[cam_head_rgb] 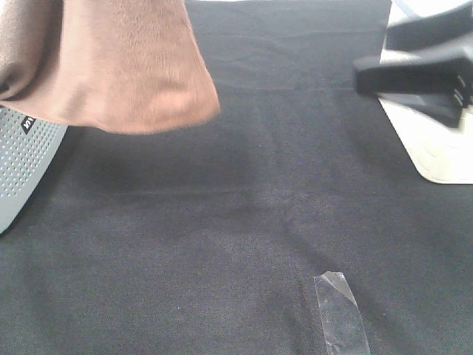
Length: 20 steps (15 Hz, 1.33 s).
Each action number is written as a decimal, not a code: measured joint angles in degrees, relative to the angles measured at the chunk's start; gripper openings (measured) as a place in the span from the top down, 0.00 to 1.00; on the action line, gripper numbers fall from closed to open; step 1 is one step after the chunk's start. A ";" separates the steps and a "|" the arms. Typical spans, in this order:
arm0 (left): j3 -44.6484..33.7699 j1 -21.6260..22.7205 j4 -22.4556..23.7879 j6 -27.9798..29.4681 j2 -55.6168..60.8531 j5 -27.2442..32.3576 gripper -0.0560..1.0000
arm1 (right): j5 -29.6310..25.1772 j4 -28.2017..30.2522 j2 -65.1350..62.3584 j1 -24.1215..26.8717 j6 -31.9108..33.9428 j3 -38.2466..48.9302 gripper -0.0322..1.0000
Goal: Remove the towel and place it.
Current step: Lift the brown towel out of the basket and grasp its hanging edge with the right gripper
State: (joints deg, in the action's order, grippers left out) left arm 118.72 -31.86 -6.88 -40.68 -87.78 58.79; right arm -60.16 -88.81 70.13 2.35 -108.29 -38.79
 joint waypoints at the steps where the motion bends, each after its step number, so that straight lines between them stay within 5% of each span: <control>1: 0.00 0.00 -1.49 0.00 0.00 0.00 0.95 | -1.49 -2.12 4.01 -2.98 -1.66 -2.01 0.13; 3: 0.00 0.00 -3.55 0.00 -0.17 0.00 0.95 | -1.43 -3.21 11.57 -11.12 -2.41 -6.88 0.13; 9: 0.00 0.00 -6.02 0.00 -0.29 0.23 0.95 | 2.75 -3.44 22.40 -24.06 -1.20 -18.28 0.13; 12: 0.00 0.00 -6.02 0.00 -0.29 2.29 0.95 | 3.55 -3.27 26.59 -24.98 0.63 -20.97 0.13; 16: 0.00 0.00 -5.44 0.00 -0.29 2.12 0.95 | -4.24 1.60 26.59 -24.98 1.15 -21.26 0.15; 20: 0.00 0.00 -5.44 0.00 -0.29 1.09 0.95 | -4.76 2.81 28.19 -24.98 1.89 -21.26 0.15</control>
State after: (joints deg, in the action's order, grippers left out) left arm 118.72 -31.86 -12.32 -40.68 -88.06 59.87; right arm -64.92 -86.00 98.32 -22.63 -106.40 -60.05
